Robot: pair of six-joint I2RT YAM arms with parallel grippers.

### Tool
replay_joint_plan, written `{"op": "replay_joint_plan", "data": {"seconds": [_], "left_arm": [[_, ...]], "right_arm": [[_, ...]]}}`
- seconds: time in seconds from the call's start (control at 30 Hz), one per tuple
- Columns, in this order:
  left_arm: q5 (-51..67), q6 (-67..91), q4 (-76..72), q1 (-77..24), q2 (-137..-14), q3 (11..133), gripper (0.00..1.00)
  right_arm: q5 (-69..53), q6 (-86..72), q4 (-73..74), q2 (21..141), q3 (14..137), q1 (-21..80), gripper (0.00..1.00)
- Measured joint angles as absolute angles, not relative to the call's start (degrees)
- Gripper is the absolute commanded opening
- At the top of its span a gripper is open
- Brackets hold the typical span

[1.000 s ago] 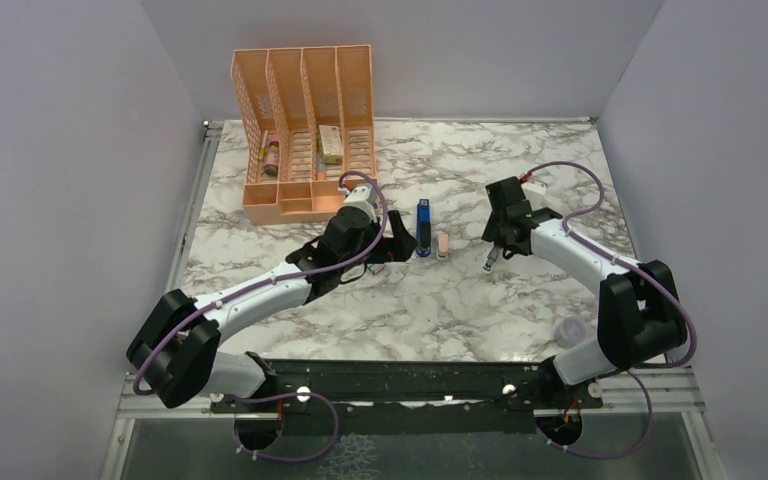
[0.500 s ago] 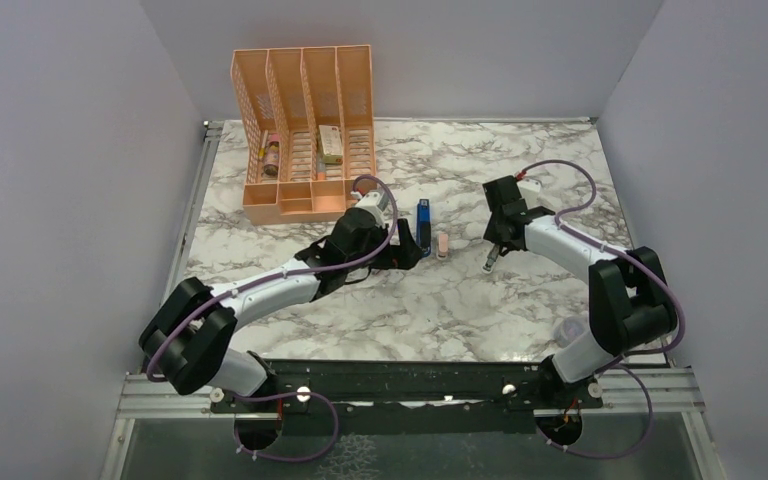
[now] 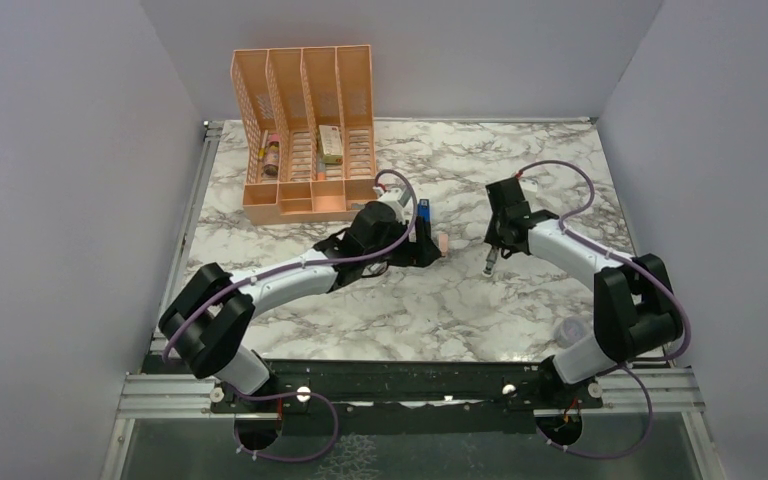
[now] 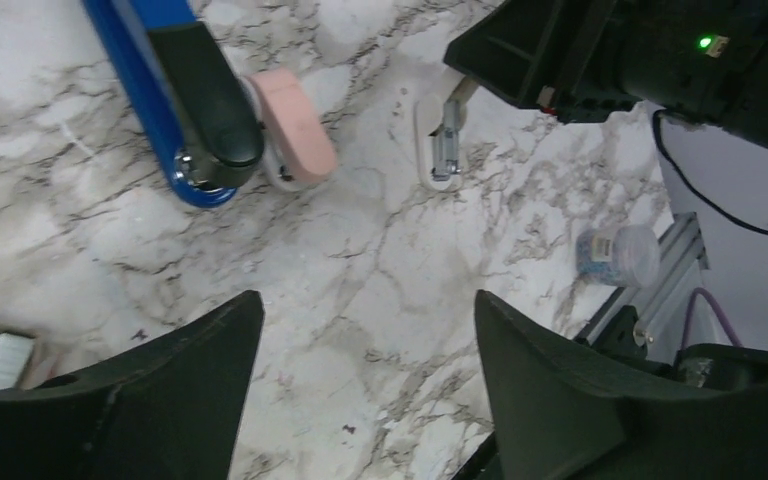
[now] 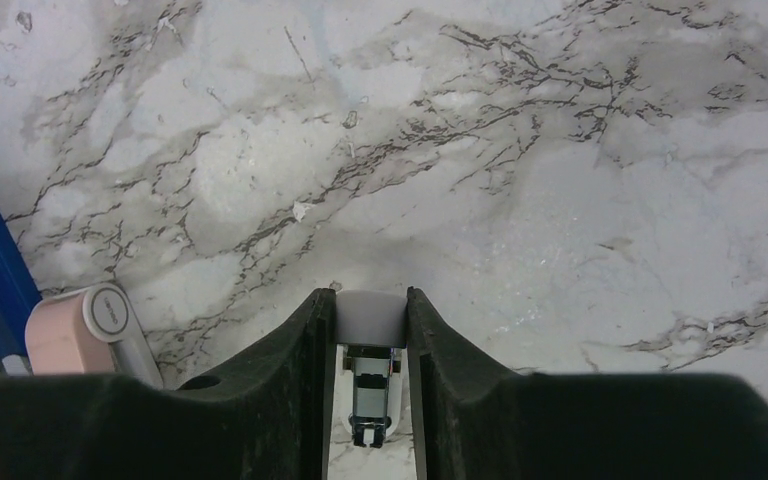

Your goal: Load the staples into the stapler

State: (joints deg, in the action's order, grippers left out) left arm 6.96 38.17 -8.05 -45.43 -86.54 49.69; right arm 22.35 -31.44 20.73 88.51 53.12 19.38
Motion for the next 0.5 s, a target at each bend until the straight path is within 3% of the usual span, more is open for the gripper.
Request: {"op": "replay_joint_plan", "data": {"seconds": [0.3, 0.5], "left_arm": [[10.1, 41.8, -10.7, -50.1, -95.5, 57.3, 0.41], [13.4, 43.9, -11.6, -51.5, -105.1, 65.1, 0.31]], "right_arm": [[18.2, -28.4, 20.9, 83.4, 48.7, 19.4, 0.31], [15.9, -26.0, 20.6, 81.1, 46.8, 19.4, 0.37]]}}
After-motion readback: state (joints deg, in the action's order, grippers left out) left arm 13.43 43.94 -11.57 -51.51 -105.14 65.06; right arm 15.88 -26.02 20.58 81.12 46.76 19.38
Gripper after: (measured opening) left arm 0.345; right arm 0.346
